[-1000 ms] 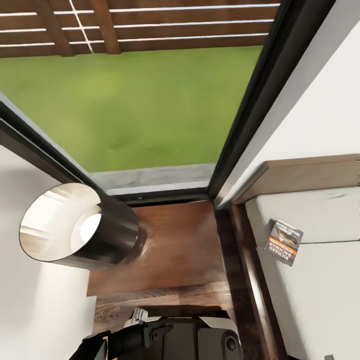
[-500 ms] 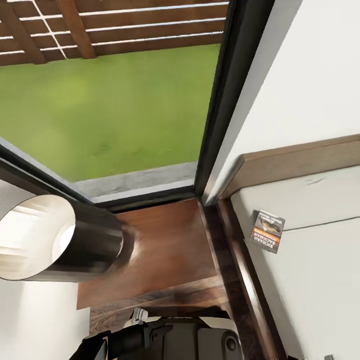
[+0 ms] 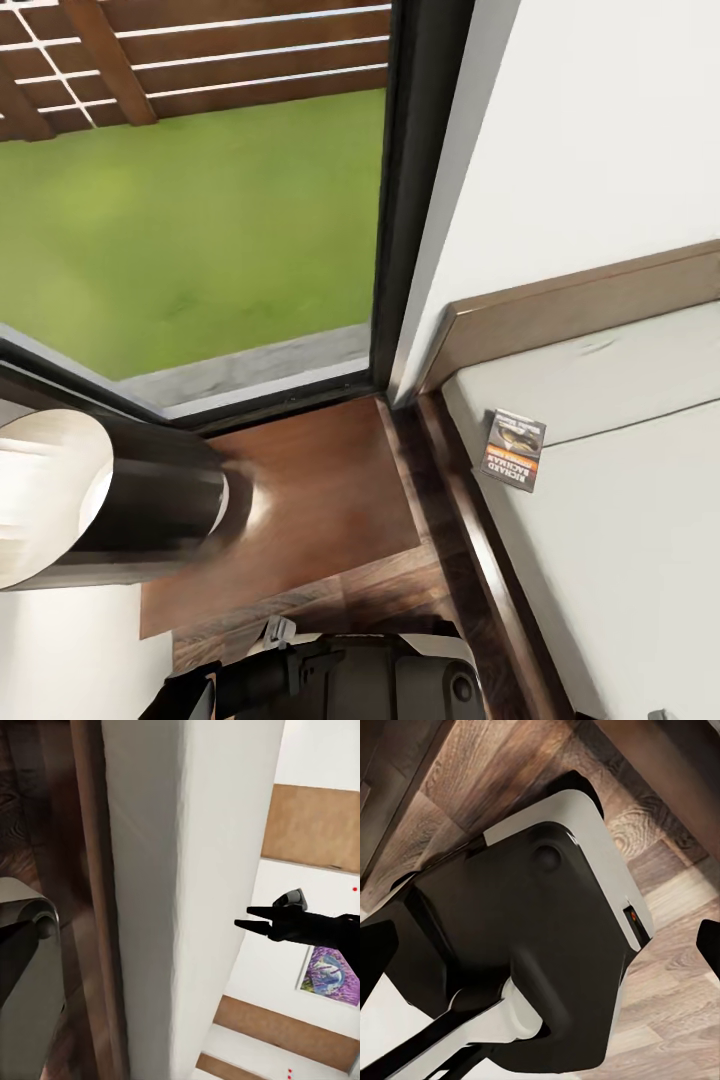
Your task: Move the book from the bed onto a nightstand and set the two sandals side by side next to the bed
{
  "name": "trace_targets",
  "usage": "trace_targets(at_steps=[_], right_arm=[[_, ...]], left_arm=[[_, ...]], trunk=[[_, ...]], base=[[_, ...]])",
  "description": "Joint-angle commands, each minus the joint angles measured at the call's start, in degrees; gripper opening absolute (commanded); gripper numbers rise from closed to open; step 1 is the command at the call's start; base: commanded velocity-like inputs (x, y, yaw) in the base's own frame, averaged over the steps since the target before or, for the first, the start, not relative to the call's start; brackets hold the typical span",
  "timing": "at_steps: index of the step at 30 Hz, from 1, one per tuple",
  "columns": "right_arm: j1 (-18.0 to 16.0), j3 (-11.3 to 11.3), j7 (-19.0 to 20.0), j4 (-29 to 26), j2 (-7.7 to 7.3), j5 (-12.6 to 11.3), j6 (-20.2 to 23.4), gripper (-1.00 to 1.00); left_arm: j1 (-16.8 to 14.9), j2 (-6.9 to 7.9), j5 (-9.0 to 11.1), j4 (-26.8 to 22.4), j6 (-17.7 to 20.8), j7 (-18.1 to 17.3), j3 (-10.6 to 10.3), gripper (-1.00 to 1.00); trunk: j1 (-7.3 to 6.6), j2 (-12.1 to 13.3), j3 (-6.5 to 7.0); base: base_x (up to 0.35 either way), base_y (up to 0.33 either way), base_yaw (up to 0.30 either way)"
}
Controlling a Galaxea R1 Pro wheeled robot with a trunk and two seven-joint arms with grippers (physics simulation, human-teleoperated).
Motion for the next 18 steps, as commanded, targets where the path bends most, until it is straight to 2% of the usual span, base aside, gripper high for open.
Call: trace_targets(at_steps=[1, 8, 18], right_arm=[[-0.01, -0.10, 0.08, -0.02, 0.00, -0.42, 0.49, 1.00], [-0.01, -0.10, 0.08, 0.03, 0.01, -0.42, 0.49, 1.00], [-0.01, -0.10, 0.07, 0.06, 1.08, -0.42, 0.49, 1.00]], left_arm=[[-0.02, -0.07, -0.24, -0.04, 0.60, -0.33, 0.39, 1.00], [-0.02, -0.07, -0.24, -0.04, 0.60, -0.33, 0.39, 1.00], [-0.02, -0.07, -0.23, -0.04, 0.60, -0.33, 0.39, 1.00]], trunk=[[0.03, -0.08, -0.06], [0.03, -0.08, -0.06], [0.03, -0.08, -0.06]], base=[[0.000, 0.000, -0.013], [0.000, 0.000, -0.003], [0.000, 0.000, -0.001]])
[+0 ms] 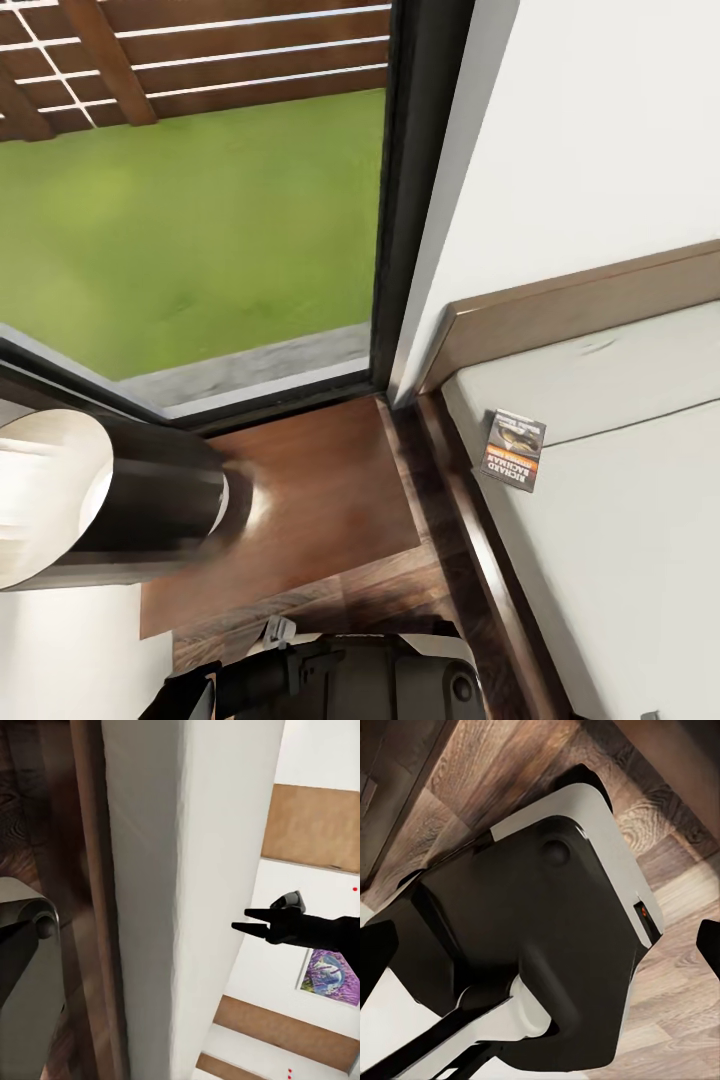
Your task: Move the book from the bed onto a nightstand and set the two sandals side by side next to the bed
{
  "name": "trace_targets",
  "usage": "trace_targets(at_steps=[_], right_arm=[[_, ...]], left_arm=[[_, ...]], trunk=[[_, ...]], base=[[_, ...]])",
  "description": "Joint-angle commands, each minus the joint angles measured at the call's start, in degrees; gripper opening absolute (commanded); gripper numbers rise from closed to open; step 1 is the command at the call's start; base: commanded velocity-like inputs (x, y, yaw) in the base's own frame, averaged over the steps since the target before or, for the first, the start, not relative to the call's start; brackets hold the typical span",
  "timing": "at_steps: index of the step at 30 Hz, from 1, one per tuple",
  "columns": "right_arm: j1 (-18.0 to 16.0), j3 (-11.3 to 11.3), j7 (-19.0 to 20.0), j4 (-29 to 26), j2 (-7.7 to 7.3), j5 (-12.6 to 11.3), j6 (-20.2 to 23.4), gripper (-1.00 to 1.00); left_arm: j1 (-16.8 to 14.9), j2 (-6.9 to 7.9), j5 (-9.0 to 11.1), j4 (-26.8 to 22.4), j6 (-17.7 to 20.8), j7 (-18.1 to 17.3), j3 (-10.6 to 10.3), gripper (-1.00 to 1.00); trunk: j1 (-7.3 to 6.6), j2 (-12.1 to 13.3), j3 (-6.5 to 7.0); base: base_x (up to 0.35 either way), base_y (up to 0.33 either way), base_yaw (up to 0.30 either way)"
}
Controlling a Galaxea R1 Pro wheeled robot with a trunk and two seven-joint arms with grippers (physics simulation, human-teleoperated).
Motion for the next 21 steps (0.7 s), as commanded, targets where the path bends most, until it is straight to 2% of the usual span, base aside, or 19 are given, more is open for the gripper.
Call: trace_targets(at_steps=[1, 7, 21], right_arm=[[-0.01, -0.10, 0.07, -0.02, 0.09, -0.42, 0.49, 1.00], [-0.01, -0.10, 0.08, -0.01, 0.22, -0.42, 0.49, 1.00], [0.01, -0.10, 0.09, -0.01, 0.24, -0.42, 0.49, 1.00]], left_arm=[[-0.02, -0.07, -0.24, -0.04, 0.60, -0.33, 0.39, 1.00], [-0.02, -0.07, -0.24, -0.04, 0.60, -0.33, 0.39, 1.00], [-0.02, -0.07, -0.23, -0.04, 0.60, -0.33, 0.39, 1.00]], trunk=[[0.03, -0.08, -0.06], [0.03, -0.08, -0.06], [0.03, -0.08, -0.06]], base=[[0.000, 0.000, -0.070], [0.000, 0.000, -0.207], [0.000, 0.000, -0.277]])
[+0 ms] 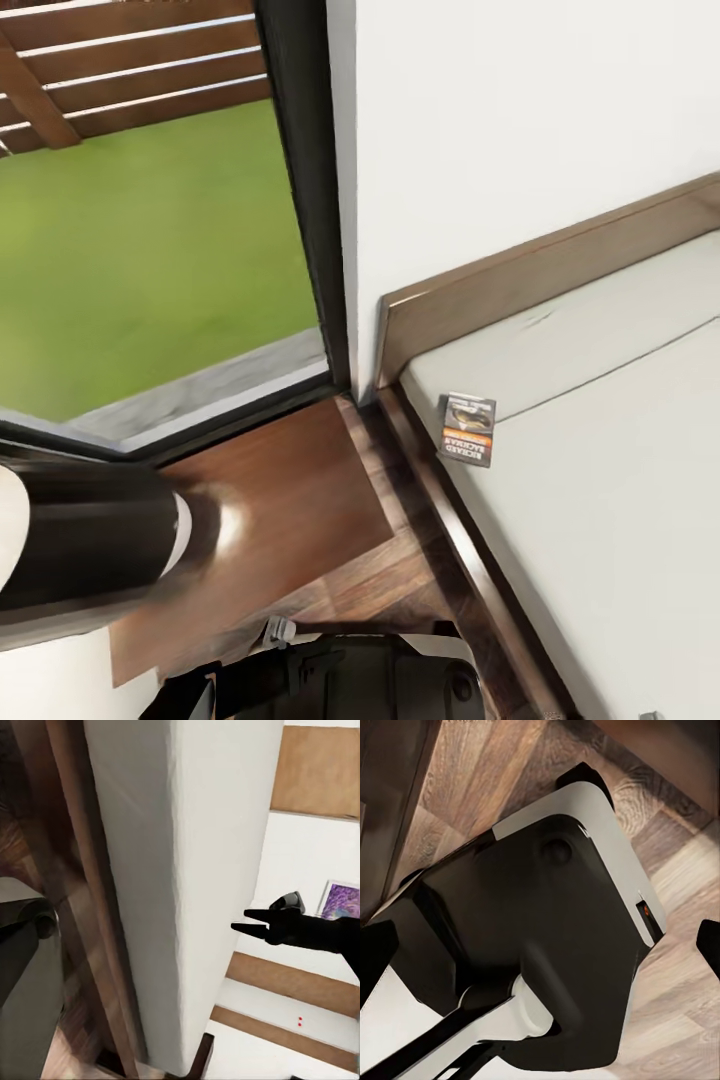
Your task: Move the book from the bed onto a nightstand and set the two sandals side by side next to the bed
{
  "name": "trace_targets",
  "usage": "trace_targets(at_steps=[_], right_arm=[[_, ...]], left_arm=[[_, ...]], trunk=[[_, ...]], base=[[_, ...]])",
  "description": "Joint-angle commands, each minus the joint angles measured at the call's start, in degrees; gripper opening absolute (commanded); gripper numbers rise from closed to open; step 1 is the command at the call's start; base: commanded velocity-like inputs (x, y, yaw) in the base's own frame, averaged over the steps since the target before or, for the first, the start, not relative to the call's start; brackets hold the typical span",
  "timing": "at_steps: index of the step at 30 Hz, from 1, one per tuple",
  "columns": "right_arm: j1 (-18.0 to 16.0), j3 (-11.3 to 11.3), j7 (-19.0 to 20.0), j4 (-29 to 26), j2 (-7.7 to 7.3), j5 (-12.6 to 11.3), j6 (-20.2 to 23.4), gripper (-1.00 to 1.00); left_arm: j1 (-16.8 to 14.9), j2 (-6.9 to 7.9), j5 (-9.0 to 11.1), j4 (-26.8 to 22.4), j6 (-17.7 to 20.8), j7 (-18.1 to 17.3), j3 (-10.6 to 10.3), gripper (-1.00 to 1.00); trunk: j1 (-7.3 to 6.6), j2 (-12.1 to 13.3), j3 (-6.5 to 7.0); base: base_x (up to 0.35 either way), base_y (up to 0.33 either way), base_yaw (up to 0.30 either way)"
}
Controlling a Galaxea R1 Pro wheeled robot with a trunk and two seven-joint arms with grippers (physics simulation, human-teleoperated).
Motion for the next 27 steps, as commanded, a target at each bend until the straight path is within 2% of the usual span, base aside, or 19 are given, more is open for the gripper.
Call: trace_targets(at_steps=[1, 7, 13, 15, 17, 18, 19, 20, 21, 24, 27], right_arm=[[-0.03, -0.09, 0.08, -0.02, 0.00, -0.40, 0.49, 1.00], [-0.04, -0.09, 0.08, -0.02, 0.00, -0.40, 0.49, 1.00], [-0.04, 0.07, 0.30, -0.02, 0.00, -0.40, 0.79, 1.00], [-0.03, 1.37, 0.83, -0.05, 0.00, -0.40, 0.86, 1.00], [-0.04, 3.52, 1.93, -0.07, -0.02, -0.40, 0.89, 1.00], [-0.04, 8.45, 4.87, -0.15, -0.05, -0.38, 0.89, 1.00], [-0.04, 12.22, 7.36, -0.19, -0.07, -0.39, 0.86, 1.00], [-0.04, 14.05, 8.61, -0.21, -0.07, -0.39, 0.84, 1.00], [-0.04, 18.66, 11.79, -0.24, -0.10, -0.39, 0.77, 1.00], [-0.04, 22.15, 14.02, -0.21, -0.09, -0.40, 0.72, 1.00], [-0.04, 23.41, 14.77, -0.17, -0.09, -0.42, 0.70, 1.00]], left_arm=[[0.00, -0.07, -0.24, -0.06, 0.60, -0.32, 0.40, 1.00], [0.00, -0.07, -0.24, -0.06, 0.60, -0.32, 0.40, 1.00], [0.00, -0.07, -0.22, -0.06, 0.60, -0.32, 0.40, 1.00], [0.00, -0.07, -0.23, -0.06, 0.60, -0.29, 0.40, 1.00], [0.00, -0.07, -0.21, -0.06, 0.60, -0.27, 0.40, 1.00], [0.00, -0.07, -0.21, -0.06, 0.60, -0.26, 0.40, 1.00], [0.00, -0.07, -0.20, -0.06, 0.60, -0.25, 0.40, 1.00], [0.00, -0.07, -0.19, -0.06, 0.60, -0.25, 0.40, 1.00], [0.00, -0.07, -0.21, -0.06, 0.60, -0.24, 0.40, 1.00], [0.00, -0.07, -0.20, -0.06, 0.60, -0.24, 0.40, 1.00], [0.00, -0.07, -0.18, -0.06, 0.60, -0.21, 0.40, 1.00]], trunk=[[0.03, -0.08, -0.06], [0.03, -0.08, -0.06], [0.03, -0.08, -0.06], [0.03, -0.08, -0.06], [0.03, -0.08, -0.06], [0.03, -0.08, -0.06], [0.03, -0.08, -0.06], [0.03, -0.08, -0.06], [0.03, -0.08, -0.06], [0.03, -0.08, -0.06], [0.03, -0.08, -0.06]], base=[[0.000, 0.000, -0.284], [0.000, 0.000, -0.281], [0.000, 0.000, -0.068], [0.000, 0.000, -0.018], [0.000, 0.000, -0.011], [0.000, 0.000, -0.005], [0.000, 0.000, -0.003], [0.000, 0.000, -0.003], [0.000, 0.000, -0.001], [0.000, 0.000, 0.000], [0.000, 0.000, 0.000]])
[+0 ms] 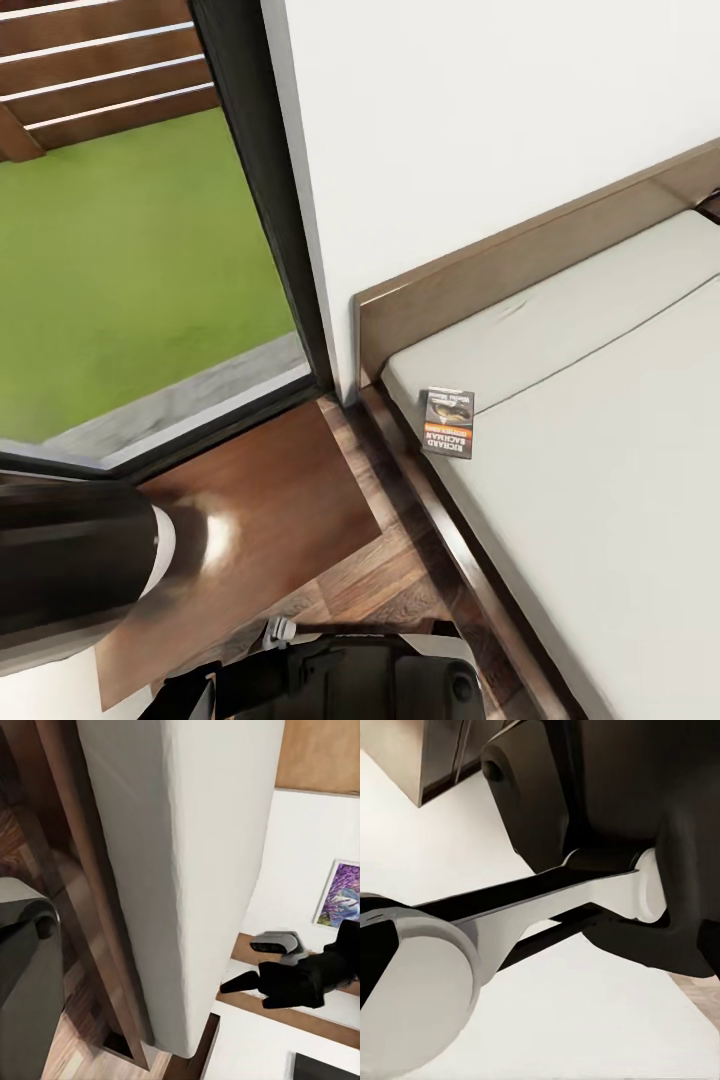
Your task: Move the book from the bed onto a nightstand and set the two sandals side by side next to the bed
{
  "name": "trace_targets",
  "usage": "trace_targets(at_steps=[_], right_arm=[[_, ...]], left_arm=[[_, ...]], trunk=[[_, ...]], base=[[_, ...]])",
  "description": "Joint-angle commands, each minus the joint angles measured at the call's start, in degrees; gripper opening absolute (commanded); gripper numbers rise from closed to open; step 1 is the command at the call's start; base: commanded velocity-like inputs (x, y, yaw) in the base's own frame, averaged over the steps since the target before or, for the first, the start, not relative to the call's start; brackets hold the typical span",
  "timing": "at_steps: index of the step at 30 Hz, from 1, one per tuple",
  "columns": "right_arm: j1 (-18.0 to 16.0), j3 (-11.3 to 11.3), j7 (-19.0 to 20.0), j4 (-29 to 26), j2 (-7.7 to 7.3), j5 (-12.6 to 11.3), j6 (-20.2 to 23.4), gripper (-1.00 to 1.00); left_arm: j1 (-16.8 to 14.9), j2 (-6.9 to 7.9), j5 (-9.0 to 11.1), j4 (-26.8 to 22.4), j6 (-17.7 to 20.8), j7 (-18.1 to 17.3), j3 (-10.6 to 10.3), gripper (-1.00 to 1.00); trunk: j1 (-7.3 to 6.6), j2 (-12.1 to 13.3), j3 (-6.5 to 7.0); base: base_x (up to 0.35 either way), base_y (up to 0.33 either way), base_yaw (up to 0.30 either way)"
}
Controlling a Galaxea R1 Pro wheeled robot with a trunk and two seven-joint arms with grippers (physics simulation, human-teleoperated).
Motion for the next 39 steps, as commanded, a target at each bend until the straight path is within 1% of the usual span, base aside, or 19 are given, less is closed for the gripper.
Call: trace_targets(at_steps=[1, 3, 11, 18, 20, 23, 24, 26, 27, 28, 29, 32, 39], right_arm=[[-0.02, 0.71, 0.21, -0.01, -0.07, -0.63, 0.51, 1.00], [-0.02, 1.27, 0.36, 0.03, -0.09, -0.68, 0.77, 1.00], [-0.06, 0.70, 0.20, 0.04, -0.19, -0.96, 0.59, 1.00], [-0.15, 0.54, 0.55, -0.14, -0.02, -1.33, 0.25, 1.00], [-0.16, 0.54, 0.68, -0.10, -0.03, -1.33, -0.42, 1.00], [-0.17, 0.55, 0.73, -0.03, -0.06, -1.31, -3.21, 1.00], [-0.17, 0.54, 0.66, 0.10, -0.06, -1.30, -5.35, 1.00], [-0.16, 0.51, 0.49, 0.56, -0.06, -1.30, -7.57, 1.00], [-0.16, 0.49, 0.38, 1.53, -0.07, -1.29, -9.40, 1.00], [-0.15, 0.43, 0.29, 3.76, -0.07, -1.29, -11.12, 1.00], [-0.15, 0.40, 0.25, 5.37, -0.07, -1.29, -11.78, 1.00], [-0.14, 0.38, 0.21, 7.76, -0.05, -1.35, -12.72, 1.00], [-0.17, 0.36, 0.19, 8.80, -0.05, -1.33, -13.13, 1.00]], left_arm=[[-0.02, -0.07, -0.23, -0.04, 0.60, -0.30, 0.39, 1.00], [-0.02, -0.07, -0.21, -0.01, 0.60, -0.27, 0.39, 1.00], [-0.02, -0.07, -0.20, 0.05, 0.60, -0.27, 0.39, 1.00], [-0.02, -0.07, -0.28, 1.40, 0.58, -0.25, 0.46, 1.00], [-0.02, -0.07, -0.29, 1.47, 0.56, -0.22, 0.47, 1.00], [-0.02, -0.03, -0.29, 1.51, 0.57, -0.06, 0.48, 1.00], [-0.02, -0.01, -0.29, 1.52, 0.57, 0.14, 0.48, 1.00], [-0.02, 0.03, -0.29, 1.55, 0.55, 0.43, 0.48, 1.00], [-0.02, 0.03, -0.29, 1.55, 0.54, 0.80, 0.48, 1.00], [-0.02, 0.02, -0.29, 1.59, 0.53, 1.42, 0.48, 1.00], [-0.02, 0.02, -0.29, 1.59, 0.52, 1.80, 0.46, 1.00], [-0.02, 0.02, -0.29, 1.59, 0.52, 2.32, 0.47, 1.00], [-0.02, 0.02, -0.29, 1.60, 0.53, 2.59, 0.48, 1.00]], trunk=[[0.03, -0.09, -0.06], [0.03, -0.09, -0.06], [0.03, -0.09, -0.06], [0.03, -0.09, -0.06], [0.03, -0.09, -0.06], [0.03, -0.09, -0.06], [0.03, -0.09, -0.06], [0.03, -0.09, -0.06], [0.03, -0.09, -0.06], [0.03, -0.09, -0.06], [0.03, -0.09, -0.06], [0.03, -0.09, -0.06], [0.03, -0.09, -0.06]], base=[[0.000, 0.000, 0.000], [0.000, 0.000, 0.000], [0.000, 0.000, 0.000], [0.000, 0.000, 0.000], [0.000, 0.000, 0.000], [0.000, 0.000, 0.000], [0.000, 0.000, 0.000], [0.000, 0.000, 0.000], [0.000, 0.000, 0.000], [0.000, 0.000, 0.000], [0.000, 0.000, 0.000], [0.000, 0.000, 0.000], [0.000, 0.000, 0.000]])
